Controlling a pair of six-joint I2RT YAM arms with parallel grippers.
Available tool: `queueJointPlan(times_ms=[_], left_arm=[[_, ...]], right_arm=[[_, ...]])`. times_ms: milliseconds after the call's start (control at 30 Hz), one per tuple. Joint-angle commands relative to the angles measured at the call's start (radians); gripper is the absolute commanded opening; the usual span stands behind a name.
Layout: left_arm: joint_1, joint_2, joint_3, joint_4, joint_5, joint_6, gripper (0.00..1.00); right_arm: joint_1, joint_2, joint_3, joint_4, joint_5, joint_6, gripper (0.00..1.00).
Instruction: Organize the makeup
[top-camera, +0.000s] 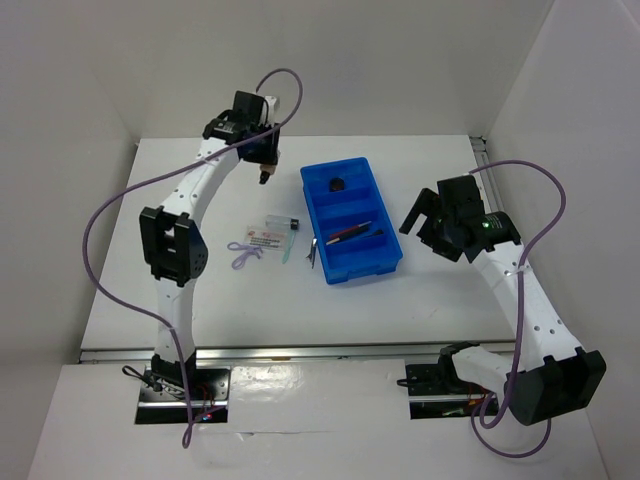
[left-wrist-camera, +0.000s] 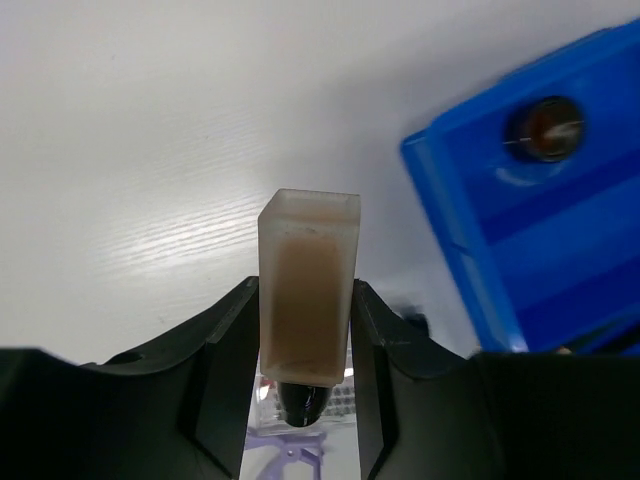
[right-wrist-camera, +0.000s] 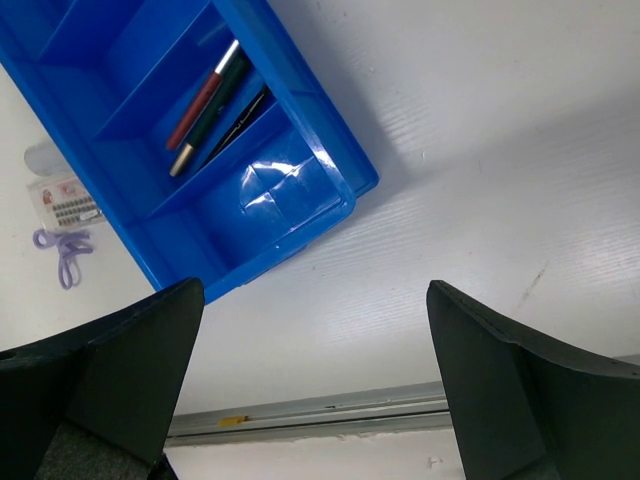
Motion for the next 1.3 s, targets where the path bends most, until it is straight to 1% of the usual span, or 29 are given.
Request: queueJointPlan(times_ms=[0, 33, 67, 133, 167, 233, 267, 367, 400, 467, 533, 600, 733, 867, 933, 1000, 1067, 1100, 1133, 1200, 1233, 1267], left_arm=[[0.003, -0.097, -0.001, 0.069, 0.2, 0.026, 0.0], [0.003, -0.097, -0.001, 0.079, 0.229, 0.026, 0.0], [0.003, -0.107, -0.001, 0.079, 0.299, 0.026, 0.0], [0.003, -0.108, -0.001, 0.12, 0.389, 0.012, 0.0], [0.003, -0.108, -0.001, 0.139, 0.494, -0.021, 0.0], [0.003, -0.083, -0.001, 0.191, 0.593, -0.07, 0.0], [0.003, -0.069, -0.001, 0.238, 0.66, -0.122, 0.0], [-0.025, 0.016, 0.088, 0.259, 0.735, -0.194, 0.0], [-0.034, 0.035, 0.12, 0.288, 0.754, -0.213, 0.0], [-0.034, 0.06, 0.12, 0.343, 0.797, -0.265, 0.0], [-0.034, 0.093, 0.12, 0.4, 0.797, -0.288, 0.0], [-0.034, 0.122, 0.14, 0.42, 0.809, -0.301, 0.0], [-0.068, 0.199, 0.185, 0.431, 0.734, -0.291, 0.0], [-0.088, 0.221, 0.185, 0.441, 0.682, -0.272, 0.0], [-0.088, 0.231, 0.194, 0.429, 0.668, -0.272, 0.03], [-0.088, 0.25, 0.194, 0.42, 0.658, -0.272, 0.11], [-0.088, 0.25, 0.194, 0.411, 0.658, -0.272, 0.24], [-0.088, 0.259, 0.194, 0.411, 0.658, -0.272, 0.43], [-0.088, 0.259, 0.203, 0.411, 0.647, -0.272, 0.49], [-0.088, 0.259, 0.203, 0.397, 0.647, -0.261, 0.56], [-0.088, 0.259, 0.203, 0.397, 0.635, -0.261, 0.63], [-0.088, 0.259, 0.203, 0.397, 0.625, -0.252, 0.65]], right_arm=[[-0.005, -0.018, 0.001, 0.033, 0.013, 0.016, 1.0], [-0.005, -0.018, 0.001, 0.033, 0.013, 0.016, 1.0], [-0.005, -0.018, 0.001, 0.033, 0.022, 0.016, 1.0], [-0.005, -0.018, 0.001, 0.033, 0.022, 0.016, 1.0], [-0.005, -0.018, 0.001, 0.033, 0.022, 0.016, 1.0], [-0.005, -0.018, 0.001, 0.033, 0.022, 0.016, 1.0], [-0.005, -0.018, 0.001, 0.033, 0.022, 0.016, 1.0], [-0.005, -0.018, 0.015, 0.024, 0.031, 0.016, 1.0], [-0.005, -0.018, 0.015, 0.024, 0.04, 0.016, 1.0], [-0.005, -0.029, 0.024, 0.011, 0.051, 0.016, 1.0], [-0.005, -0.029, 0.024, 0.001, 0.06, 0.016, 1.0], [-0.005, -0.038, 0.024, 0.001, 0.06, 0.016, 1.0], [-0.005, -0.047, 0.015, -0.009, 0.06, 0.025, 1.0], [-0.005, -0.047, 0.015, -0.018, 0.069, 0.025, 1.0], [-0.005, -0.047, 0.006, -0.018, 0.069, 0.025, 1.0], [-0.005, -0.047, 0.006, -0.018, 0.069, 0.025, 1.0], [-0.005, -0.038, 0.006, -0.018, 0.079, 0.025, 1.0], [-0.005, -0.038, 0.006, -0.018, 0.079, 0.025, 1.0], [-0.005, -0.038, 0.006, -0.018, 0.079, 0.025, 1.0], [-0.005, -0.038, 0.006, -0.018, 0.079, 0.025, 1.0], [-0.005, -0.038, 0.006, -0.018, 0.079, 0.025, 1.0], [-0.005, -0.038, 0.006, -0.018, 0.069, 0.025, 1.0]])
